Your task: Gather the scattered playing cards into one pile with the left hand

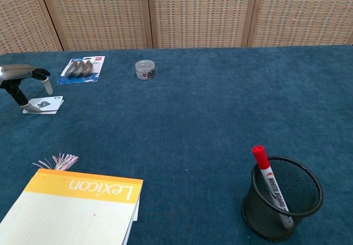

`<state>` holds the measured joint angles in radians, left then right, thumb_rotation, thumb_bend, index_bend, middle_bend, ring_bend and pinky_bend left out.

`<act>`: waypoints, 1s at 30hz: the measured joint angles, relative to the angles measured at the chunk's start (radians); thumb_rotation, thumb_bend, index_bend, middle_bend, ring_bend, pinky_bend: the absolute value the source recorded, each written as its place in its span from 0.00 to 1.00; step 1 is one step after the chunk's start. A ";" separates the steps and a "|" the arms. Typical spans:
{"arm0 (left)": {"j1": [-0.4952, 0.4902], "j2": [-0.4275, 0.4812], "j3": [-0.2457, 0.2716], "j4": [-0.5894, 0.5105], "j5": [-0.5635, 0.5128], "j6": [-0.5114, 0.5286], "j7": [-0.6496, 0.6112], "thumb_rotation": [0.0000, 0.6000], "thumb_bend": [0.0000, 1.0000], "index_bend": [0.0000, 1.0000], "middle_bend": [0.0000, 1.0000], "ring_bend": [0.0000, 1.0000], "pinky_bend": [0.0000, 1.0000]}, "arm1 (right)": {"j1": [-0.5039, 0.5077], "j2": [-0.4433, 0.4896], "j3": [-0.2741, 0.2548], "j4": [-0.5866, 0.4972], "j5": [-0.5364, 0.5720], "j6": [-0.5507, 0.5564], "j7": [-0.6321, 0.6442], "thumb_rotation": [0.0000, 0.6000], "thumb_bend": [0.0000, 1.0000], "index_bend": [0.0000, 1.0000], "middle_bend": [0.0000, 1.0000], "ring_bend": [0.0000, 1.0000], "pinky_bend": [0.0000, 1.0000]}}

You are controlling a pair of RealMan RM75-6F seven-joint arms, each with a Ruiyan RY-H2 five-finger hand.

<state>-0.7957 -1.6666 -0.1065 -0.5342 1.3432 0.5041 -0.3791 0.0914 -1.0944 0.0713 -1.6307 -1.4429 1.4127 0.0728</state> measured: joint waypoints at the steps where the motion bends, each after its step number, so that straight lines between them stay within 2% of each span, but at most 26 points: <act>1: 0.000 0.000 0.000 0.000 0.000 0.000 -0.002 1.00 0.22 0.31 0.00 0.00 0.00 | 0.000 0.000 0.000 0.000 0.000 0.000 0.000 1.00 0.16 0.00 0.00 0.00 0.00; 7: -0.002 0.001 0.002 -0.004 0.006 0.001 -0.009 1.00 0.22 0.28 0.00 0.00 0.00 | 0.000 0.000 0.000 0.000 -0.001 0.000 0.001 1.00 0.16 0.00 0.00 0.00 0.00; 16: 0.012 0.065 -0.010 -0.096 0.016 0.085 -0.049 1.00 0.18 0.14 0.00 0.00 0.00 | 0.000 0.001 0.000 0.001 -0.002 -0.001 0.004 1.00 0.16 0.00 0.00 0.00 0.00; 19: 0.030 0.116 -0.017 -0.171 0.020 0.142 -0.060 1.00 0.14 0.11 0.00 0.00 0.00 | 0.000 0.001 -0.001 0.001 -0.002 0.000 0.003 1.00 0.16 0.00 0.00 0.00 0.00; 25: 0.116 0.253 -0.024 -0.401 0.018 0.309 -0.038 1.00 0.06 0.00 0.00 0.00 0.00 | -0.002 0.000 -0.001 0.002 -0.005 0.005 0.001 1.00 0.16 0.00 0.00 0.00 0.00; 30: 0.247 0.374 -0.013 -0.634 -0.034 0.449 0.102 1.00 0.01 0.00 0.00 0.00 0.00 | -0.004 -0.003 -0.002 0.003 -0.008 0.010 -0.003 1.00 0.16 0.00 0.00 0.00 0.00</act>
<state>-0.5488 -1.2928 -0.1192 -1.1681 1.3093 0.9528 -0.2772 0.0873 -1.0970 0.0694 -1.6277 -1.4512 1.4230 0.0702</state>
